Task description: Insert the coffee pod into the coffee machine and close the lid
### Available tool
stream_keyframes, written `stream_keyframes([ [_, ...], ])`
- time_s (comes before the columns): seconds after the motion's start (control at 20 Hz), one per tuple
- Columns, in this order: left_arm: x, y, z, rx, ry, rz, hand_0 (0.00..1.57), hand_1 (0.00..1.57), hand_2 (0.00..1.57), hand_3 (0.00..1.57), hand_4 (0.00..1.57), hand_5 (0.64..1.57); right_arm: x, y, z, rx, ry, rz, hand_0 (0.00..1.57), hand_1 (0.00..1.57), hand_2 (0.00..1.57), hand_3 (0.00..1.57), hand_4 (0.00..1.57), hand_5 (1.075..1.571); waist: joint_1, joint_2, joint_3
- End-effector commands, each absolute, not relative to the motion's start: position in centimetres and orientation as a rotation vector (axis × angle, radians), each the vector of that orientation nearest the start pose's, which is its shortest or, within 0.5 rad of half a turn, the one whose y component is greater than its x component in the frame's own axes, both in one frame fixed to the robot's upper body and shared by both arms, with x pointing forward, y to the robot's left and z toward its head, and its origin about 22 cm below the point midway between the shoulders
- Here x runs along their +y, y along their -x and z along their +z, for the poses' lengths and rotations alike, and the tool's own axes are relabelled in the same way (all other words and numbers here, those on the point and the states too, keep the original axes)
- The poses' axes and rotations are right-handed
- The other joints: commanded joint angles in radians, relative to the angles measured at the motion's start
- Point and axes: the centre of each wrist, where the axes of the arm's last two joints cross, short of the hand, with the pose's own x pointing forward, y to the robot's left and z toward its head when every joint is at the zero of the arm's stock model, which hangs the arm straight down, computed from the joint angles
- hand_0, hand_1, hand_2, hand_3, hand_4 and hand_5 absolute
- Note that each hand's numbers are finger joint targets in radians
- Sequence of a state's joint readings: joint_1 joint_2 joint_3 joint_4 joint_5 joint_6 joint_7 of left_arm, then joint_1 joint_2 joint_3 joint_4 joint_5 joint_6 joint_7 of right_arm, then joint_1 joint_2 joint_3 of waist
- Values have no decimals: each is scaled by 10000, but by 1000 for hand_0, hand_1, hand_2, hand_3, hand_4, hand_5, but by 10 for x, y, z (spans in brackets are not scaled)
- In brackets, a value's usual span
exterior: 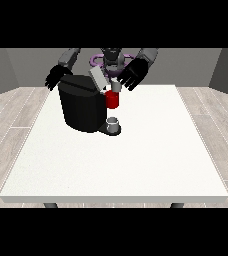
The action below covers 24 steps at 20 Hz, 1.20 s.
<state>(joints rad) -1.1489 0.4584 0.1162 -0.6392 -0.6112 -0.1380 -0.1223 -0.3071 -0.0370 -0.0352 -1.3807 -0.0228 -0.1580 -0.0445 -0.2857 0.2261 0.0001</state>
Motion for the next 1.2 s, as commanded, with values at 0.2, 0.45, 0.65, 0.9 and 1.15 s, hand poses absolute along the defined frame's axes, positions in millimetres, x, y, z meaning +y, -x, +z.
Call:
stream_keyframes([
  [0.2, 250, -463, 222, -16674, -7057, -8402, 1268, 1268, 1300, 1217, 512, 1571, -214, -309, 29, -16902, 415, -301, 0, 0, 0, 0, 518, 1571, -342, 4, 0],
  [0.45, 257, -461, 225, -17122, -7156, -8745, 1183, 1183, 1251, 1180, 499, 1571, -216, -315, 34, -17354, 762, -904, 0, 0, 0, 0, 525, 1571, 111, 332, 1],
  [0.65, 263, -462, 232, -17063, -7429, -8683, 1203, 1203, 1272, 1200, 500, 1571, -210, -310, 34, -17512, 376, -541, 0, 0, 0, 0, 462, 1571, -279, 484, -1],
  [0.9, 251, -463, 218, -16775, -7019, -8879, 1160, 1160, 1244, 1185, 506, 1571, -216, -310, 24, -17333, 908, -864, 0, 0, 0, 0, 435, 1571, 180, 266, 1],
  [1.15, 253, -464, 224, -16632, -6994, -9045, 1221, 1221, 1275, 1199, 488, 1571, -209, -322, 54, -17239, 737, -899, 0, 0, 0, 0, 446, 1571, 2, 256, -3],
])
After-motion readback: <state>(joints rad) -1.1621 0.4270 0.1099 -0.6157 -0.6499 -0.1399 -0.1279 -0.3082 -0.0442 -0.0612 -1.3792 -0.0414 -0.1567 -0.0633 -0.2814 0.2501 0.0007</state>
